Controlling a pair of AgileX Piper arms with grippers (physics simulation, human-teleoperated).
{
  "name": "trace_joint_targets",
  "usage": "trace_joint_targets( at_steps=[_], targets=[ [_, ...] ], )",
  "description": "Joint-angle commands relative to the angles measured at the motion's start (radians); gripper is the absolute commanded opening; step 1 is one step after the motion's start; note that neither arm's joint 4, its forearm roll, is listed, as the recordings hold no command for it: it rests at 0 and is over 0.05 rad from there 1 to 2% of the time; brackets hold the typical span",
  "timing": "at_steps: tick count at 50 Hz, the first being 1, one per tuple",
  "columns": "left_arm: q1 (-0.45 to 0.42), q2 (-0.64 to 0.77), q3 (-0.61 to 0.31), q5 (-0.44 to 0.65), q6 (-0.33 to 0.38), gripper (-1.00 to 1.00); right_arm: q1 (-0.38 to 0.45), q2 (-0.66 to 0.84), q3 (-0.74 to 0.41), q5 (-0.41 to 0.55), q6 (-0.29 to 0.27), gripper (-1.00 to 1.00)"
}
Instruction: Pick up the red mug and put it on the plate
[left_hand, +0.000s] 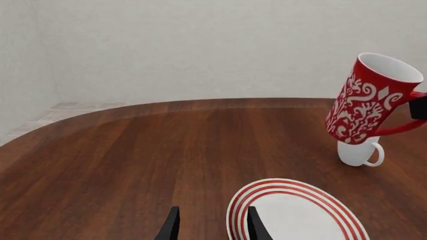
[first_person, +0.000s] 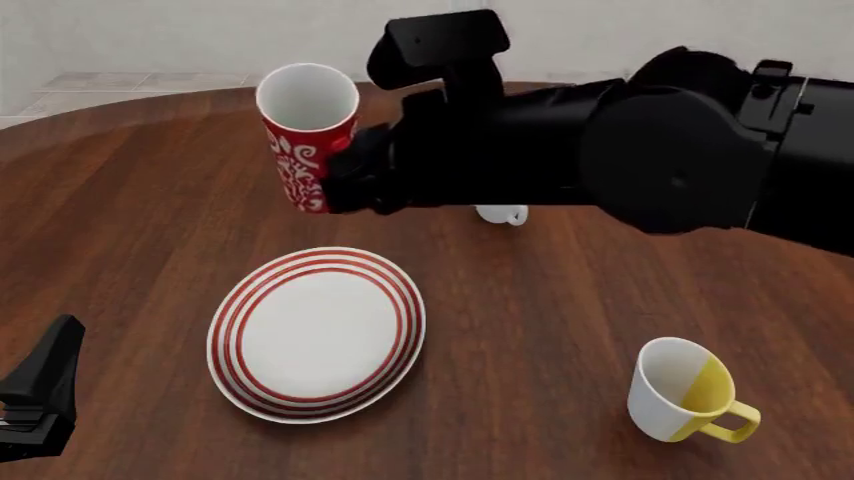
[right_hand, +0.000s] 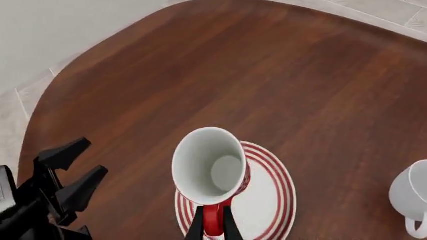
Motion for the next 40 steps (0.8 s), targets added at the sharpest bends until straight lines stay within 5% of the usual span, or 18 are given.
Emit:
trace_joint_targets(
  at_steps=[1,40],
  targets=[
    [0.0,0.0,0.0,0.0,0.0,1.0,0.05,-0.03,0.028,-0.002,0.027,-1.0],
    [0.0,0.0,0.0,0.0,0.0,1.0,0.084,0.0,0.135,-0.071,0.143,-1.0]
  ],
)
